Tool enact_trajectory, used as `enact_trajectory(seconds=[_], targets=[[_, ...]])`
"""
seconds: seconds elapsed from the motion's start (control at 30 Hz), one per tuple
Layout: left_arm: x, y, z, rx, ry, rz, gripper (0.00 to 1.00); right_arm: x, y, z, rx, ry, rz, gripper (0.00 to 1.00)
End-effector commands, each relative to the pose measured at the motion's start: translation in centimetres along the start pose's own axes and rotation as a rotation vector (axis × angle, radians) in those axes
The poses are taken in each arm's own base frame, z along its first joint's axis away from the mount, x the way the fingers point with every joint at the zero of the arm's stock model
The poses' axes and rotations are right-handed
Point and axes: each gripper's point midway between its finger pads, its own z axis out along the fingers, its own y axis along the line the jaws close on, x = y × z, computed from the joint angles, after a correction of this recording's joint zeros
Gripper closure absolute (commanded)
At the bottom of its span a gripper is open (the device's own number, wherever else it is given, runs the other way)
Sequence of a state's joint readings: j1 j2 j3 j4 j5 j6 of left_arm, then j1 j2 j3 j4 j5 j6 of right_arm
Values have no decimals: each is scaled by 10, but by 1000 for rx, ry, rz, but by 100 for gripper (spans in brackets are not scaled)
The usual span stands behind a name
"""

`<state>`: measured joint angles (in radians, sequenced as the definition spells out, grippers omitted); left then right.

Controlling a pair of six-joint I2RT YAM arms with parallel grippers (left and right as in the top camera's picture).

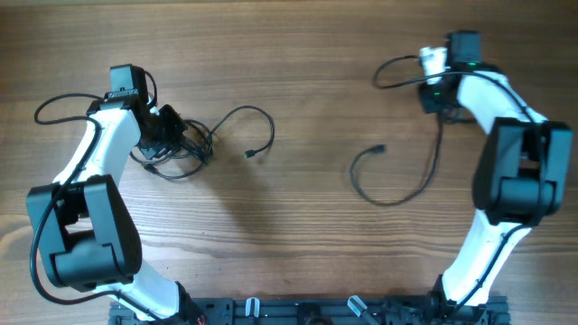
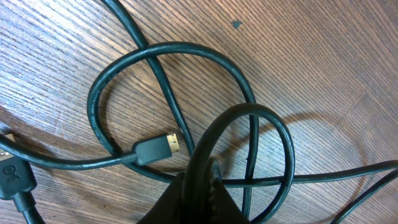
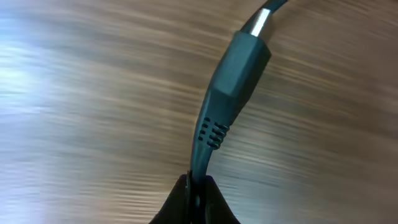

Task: Untangle cables
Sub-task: 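Pull the cable to the far right edge with right gripper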

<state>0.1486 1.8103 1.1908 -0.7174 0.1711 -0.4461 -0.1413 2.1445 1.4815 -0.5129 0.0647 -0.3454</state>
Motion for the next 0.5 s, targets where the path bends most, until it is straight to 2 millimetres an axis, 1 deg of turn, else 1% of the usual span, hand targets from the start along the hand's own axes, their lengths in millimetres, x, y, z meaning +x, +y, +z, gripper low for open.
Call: enact_trajectory(seconds=[0.0, 0.03, 0.07, 0.13, 0.23, 0.37, 0.4, 0.47], targets=[[3, -3, 5, 4, 19, 24, 87, 32, -55, 14, 60, 46, 205, 96], [3, -3, 5, 4, 19, 24, 87, 37, -65, 14, 70, 48, 228, 96], [3, -3, 5, 4, 19, 24, 87, 47, -85, 13, 97, 54, 287, 96], [3, -3, 5, 5, 19, 25, 87, 64, -114, 12, 140, 62, 390, 95], [3, -3, 5, 5, 18, 25, 87, 95, -154, 8, 180, 74, 582, 96], [1, -4, 5, 9, 10, 26, 87, 135, -190, 3, 217, 83, 881, 95], [1, -4, 5, 10, 9, 26, 87, 143, -196, 2, 214, 82, 937, 95], [1, -4, 5, 10, 10, 26, 87, 152, -204, 0, 194, 74, 978, 95]])
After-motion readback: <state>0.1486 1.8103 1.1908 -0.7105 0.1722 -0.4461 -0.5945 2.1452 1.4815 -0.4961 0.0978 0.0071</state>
